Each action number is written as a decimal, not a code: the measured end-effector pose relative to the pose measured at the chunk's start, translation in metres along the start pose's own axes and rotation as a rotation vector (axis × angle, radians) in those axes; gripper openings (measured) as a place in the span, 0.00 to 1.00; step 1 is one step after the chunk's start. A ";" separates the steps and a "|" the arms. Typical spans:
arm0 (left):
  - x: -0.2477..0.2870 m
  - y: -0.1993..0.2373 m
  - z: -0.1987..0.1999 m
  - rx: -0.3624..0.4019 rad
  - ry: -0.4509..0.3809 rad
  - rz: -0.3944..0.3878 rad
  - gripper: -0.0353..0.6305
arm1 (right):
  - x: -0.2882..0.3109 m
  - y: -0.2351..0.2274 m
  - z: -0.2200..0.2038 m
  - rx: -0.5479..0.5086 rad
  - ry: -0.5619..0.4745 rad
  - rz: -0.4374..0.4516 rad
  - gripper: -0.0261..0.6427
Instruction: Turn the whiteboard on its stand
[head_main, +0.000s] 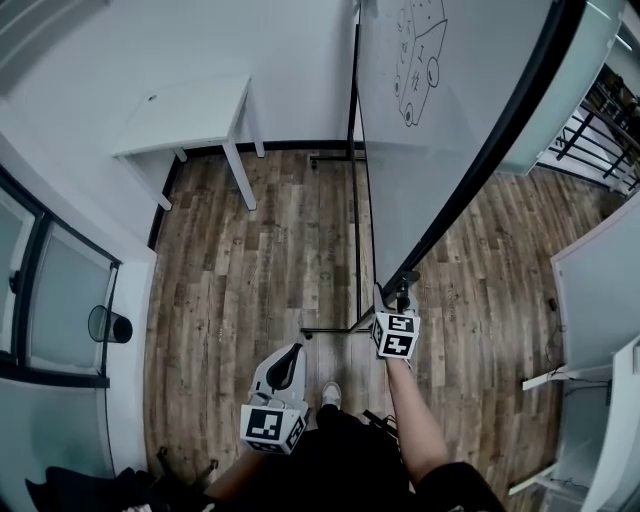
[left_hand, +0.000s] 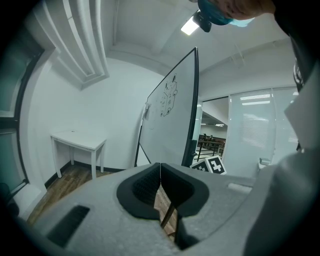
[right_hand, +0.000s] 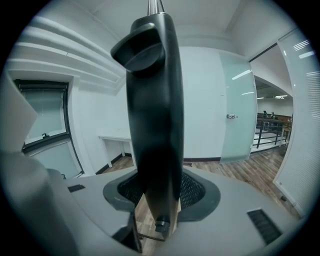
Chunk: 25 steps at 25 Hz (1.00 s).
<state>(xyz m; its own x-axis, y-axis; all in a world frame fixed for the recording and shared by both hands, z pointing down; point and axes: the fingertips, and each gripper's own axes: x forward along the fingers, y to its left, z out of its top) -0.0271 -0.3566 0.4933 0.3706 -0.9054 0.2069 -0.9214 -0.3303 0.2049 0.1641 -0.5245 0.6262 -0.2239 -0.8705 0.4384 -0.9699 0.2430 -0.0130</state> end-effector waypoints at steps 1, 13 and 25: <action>-0.003 0.001 0.000 -0.002 0.001 -0.002 0.08 | -0.002 0.001 0.000 0.000 0.003 -0.002 0.31; -0.043 -0.004 -0.003 0.011 -0.002 -0.025 0.08 | -0.028 0.014 -0.011 0.002 0.007 -0.009 0.31; -0.088 -0.012 -0.018 0.033 -0.026 0.012 0.08 | -0.044 0.059 -0.032 0.000 -0.025 0.030 0.31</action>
<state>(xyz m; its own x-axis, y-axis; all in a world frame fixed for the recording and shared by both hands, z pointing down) -0.0467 -0.2684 0.4896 0.3564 -0.9161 0.1838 -0.9294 -0.3274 0.1705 0.1194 -0.4581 0.6350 -0.2554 -0.8733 0.4149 -0.9627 0.2691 -0.0263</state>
